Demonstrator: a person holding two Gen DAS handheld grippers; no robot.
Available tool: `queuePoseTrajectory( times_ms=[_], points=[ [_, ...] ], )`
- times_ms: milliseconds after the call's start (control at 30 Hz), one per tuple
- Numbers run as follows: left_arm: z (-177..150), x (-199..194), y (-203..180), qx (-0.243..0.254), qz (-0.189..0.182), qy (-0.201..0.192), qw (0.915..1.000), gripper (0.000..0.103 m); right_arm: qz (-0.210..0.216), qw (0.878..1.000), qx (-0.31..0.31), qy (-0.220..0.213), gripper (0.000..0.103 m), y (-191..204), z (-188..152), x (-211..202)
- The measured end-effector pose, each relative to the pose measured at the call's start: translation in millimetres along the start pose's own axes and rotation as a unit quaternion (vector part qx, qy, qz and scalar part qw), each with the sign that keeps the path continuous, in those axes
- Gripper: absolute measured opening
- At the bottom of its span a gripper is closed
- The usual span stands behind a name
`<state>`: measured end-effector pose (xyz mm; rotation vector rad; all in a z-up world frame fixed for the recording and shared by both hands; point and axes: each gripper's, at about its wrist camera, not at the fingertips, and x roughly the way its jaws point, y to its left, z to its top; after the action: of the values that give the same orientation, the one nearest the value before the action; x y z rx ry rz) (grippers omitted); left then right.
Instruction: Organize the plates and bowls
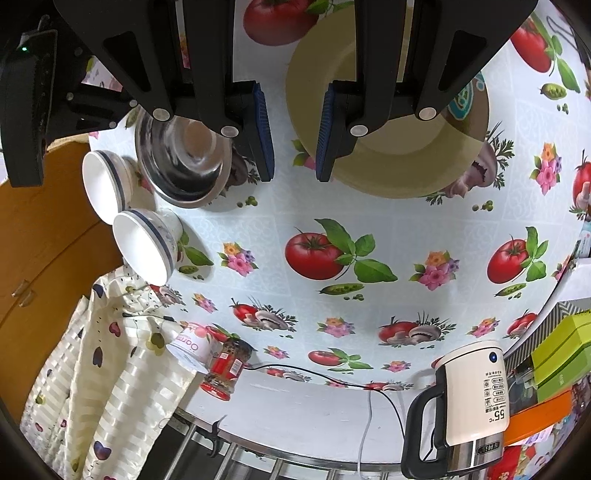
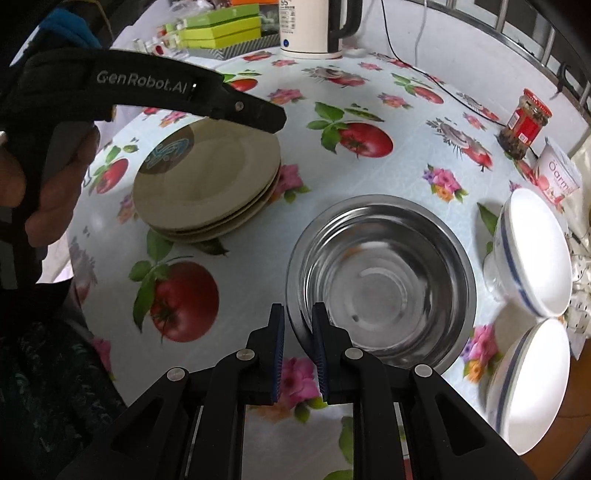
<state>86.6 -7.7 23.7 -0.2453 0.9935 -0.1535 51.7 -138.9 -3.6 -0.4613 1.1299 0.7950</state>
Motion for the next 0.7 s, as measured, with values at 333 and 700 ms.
queuePoseTrajectory(
  times_ms=[333, 700],
  points=[
    [-4.7, -13.0, -3.6, 0.007, 0.003, -0.009, 0.9999, 0.024, 0.016, 0.999, 0.029, -0.032, 0.035, 0.8, -3.5, -22.0],
    [-1.5, -24.1, -23.5, 0.035, 0.004, -0.023, 0.9991, 0.024, 0.001, 0.988, 0.124, -0.096, 0.042, -30.2, -10.6, -56.9]
  ],
)
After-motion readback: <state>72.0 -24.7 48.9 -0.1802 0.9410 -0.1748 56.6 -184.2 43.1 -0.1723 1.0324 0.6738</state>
